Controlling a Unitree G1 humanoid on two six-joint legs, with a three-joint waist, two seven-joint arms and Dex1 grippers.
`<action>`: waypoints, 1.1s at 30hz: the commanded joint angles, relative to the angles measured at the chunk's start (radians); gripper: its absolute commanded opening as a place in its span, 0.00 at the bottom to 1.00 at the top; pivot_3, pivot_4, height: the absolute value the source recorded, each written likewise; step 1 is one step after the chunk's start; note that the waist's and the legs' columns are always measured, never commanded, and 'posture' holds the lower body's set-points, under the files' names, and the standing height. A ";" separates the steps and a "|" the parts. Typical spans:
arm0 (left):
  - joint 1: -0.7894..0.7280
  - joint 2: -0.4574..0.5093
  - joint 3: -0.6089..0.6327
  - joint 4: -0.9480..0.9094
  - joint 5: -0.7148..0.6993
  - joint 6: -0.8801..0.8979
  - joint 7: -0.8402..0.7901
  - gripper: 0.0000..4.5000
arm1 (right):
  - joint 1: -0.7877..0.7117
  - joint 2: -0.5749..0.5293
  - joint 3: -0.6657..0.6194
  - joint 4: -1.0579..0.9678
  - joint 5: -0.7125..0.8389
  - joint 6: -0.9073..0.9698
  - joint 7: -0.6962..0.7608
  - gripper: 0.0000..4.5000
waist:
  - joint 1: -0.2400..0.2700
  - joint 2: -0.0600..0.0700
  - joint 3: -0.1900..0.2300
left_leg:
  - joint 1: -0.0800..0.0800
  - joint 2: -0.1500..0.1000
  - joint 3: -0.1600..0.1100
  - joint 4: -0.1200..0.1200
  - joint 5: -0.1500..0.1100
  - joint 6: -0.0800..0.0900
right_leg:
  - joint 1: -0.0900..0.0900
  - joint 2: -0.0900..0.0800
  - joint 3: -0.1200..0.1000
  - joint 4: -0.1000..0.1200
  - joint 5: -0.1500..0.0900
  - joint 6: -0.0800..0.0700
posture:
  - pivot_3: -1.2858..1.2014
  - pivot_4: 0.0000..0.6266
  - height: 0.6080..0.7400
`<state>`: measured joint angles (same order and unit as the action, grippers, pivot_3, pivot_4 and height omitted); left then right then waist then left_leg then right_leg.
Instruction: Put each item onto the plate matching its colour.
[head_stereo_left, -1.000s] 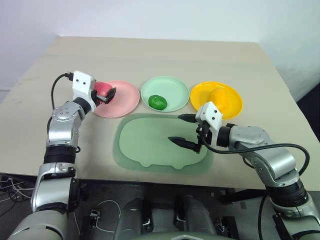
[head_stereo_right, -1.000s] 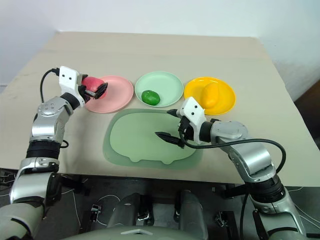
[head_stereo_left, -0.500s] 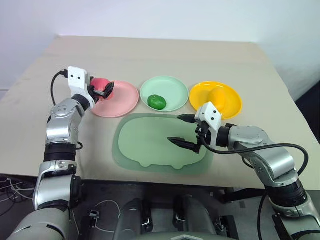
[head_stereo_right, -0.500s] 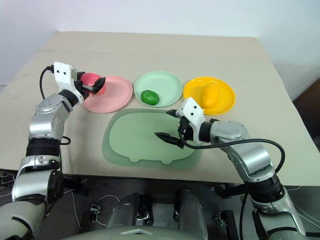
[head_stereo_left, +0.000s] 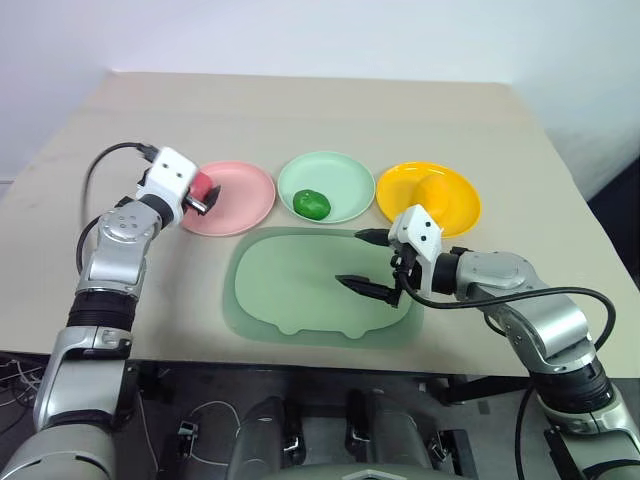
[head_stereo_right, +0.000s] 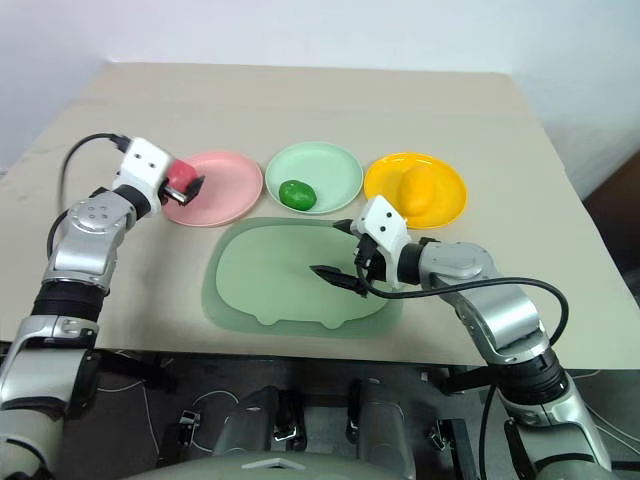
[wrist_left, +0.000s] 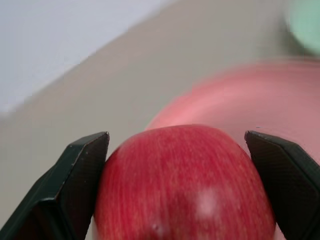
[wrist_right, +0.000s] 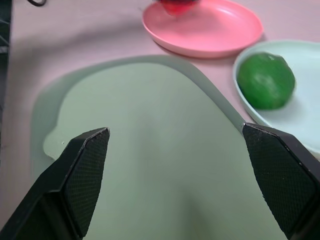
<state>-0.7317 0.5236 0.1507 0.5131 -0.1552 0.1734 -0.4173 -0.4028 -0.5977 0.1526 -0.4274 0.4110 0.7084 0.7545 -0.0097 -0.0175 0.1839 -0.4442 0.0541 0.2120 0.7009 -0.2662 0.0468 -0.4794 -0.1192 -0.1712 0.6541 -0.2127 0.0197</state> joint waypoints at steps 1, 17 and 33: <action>0.016 0.003 -0.012 -0.086 -0.040 -0.027 -0.059 1.00 | -0.010 0.001 -0.009 -0.014 -0.002 -0.035 0.010 1.00 | -0.003 0.000 0.000 | 0.000 0.000 0.000 0.000 0.000 0.000 | 0.000 0.000 0.000 0.000 0.000 0.000 | 0.52 0.24 0.67; 0.024 0.016 0.004 -0.030 -0.007 -0.111 -0.030 1.00 | -0.012 0.008 0.015 0.007 -0.034 -0.068 0.024 1.00 | -0.007 -0.001 0.000 | 0.001 -0.001 0.001 0.000 0.000 0.000 | 0.001 0.000 0.000 0.000 0.000 0.000 | 0.52 0.24 0.67; 0.122 -0.039 0.056 -0.191 -0.163 -0.015 -0.164 1.00 | -0.022 0.028 -0.010 -0.001 -0.007 -0.057 0.020 1.00 | -0.005 -0.003 0.000 | 0.001 0.000 0.000 0.000 0.000 0.001 | 0.001 0.000 0.000 0.000 0.000 0.000 | 0.52 0.24 0.67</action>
<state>-0.6190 0.4724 0.2016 0.3957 -0.2889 0.1549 -0.5438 -0.4058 -0.5855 0.1792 -0.4036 0.3767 0.6502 0.7809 -0.0152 -0.0200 0.1836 -0.4431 0.0538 0.2126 0.7011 -0.2661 0.0470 -0.4784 -0.1190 -0.1715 0.6541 -0.2126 0.0199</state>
